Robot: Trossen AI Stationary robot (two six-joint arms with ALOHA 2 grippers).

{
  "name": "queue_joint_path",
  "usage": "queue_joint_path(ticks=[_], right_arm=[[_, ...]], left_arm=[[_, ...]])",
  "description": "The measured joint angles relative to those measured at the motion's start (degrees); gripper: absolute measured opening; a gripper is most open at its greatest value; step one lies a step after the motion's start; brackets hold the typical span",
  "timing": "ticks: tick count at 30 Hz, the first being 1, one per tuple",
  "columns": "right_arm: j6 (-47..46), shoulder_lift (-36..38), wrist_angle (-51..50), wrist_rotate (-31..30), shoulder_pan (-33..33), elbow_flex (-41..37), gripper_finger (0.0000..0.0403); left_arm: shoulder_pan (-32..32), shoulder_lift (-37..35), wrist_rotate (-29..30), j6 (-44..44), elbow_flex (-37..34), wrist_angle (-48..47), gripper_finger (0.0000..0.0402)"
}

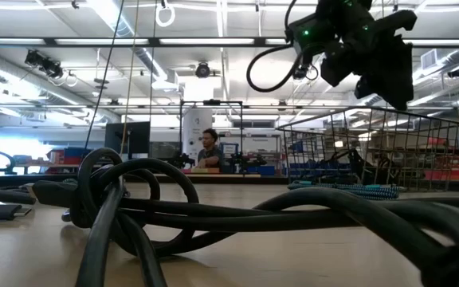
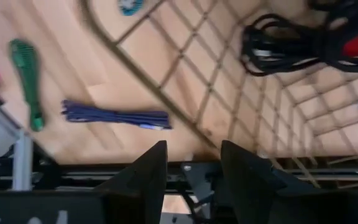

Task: Pick and place USB-C Cables
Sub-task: Put the pink charger cable into the wire basket

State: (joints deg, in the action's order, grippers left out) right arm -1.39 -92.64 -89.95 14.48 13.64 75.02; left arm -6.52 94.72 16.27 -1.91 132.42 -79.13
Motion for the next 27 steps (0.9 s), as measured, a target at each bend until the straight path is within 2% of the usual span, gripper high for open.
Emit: queue_joint_path(ticks=[4, 9, 19, 22, 27], right_arm=[[1.2, 0.0, 0.0, 0.6, -0.1, 0.0, 0.0158], [3.4, 0.0, 2.7, -3.2, -0.1, 0.0, 0.0158], [3.2, -0.1, 8.7, -2.9, -0.2, 0.0, 0.0178], [1.3, -0.1, 8.3, -1.7, -0.5, 0.0, 0.0189], [0.6, -0.1, 6.2, 3.7, -2.3, 0.0, 0.0198]], left_arm=[[0.0, 0.0, 0.0, -0.3, 0.0, 0.0, 0.0032], [0.0, 0.0, 0.0, -0.5, 0.0, 0.0, 0.0032], [0.0, 0.0, 0.0, -1.5, 0.0, 0.0, 0.0032], [0.0, 0.0, 0.0, -1.5, 0.0, 0.0, 0.0032], [0.0, 0.0, 0.0, -1.5, 0.0, 0.0, 0.0032]])
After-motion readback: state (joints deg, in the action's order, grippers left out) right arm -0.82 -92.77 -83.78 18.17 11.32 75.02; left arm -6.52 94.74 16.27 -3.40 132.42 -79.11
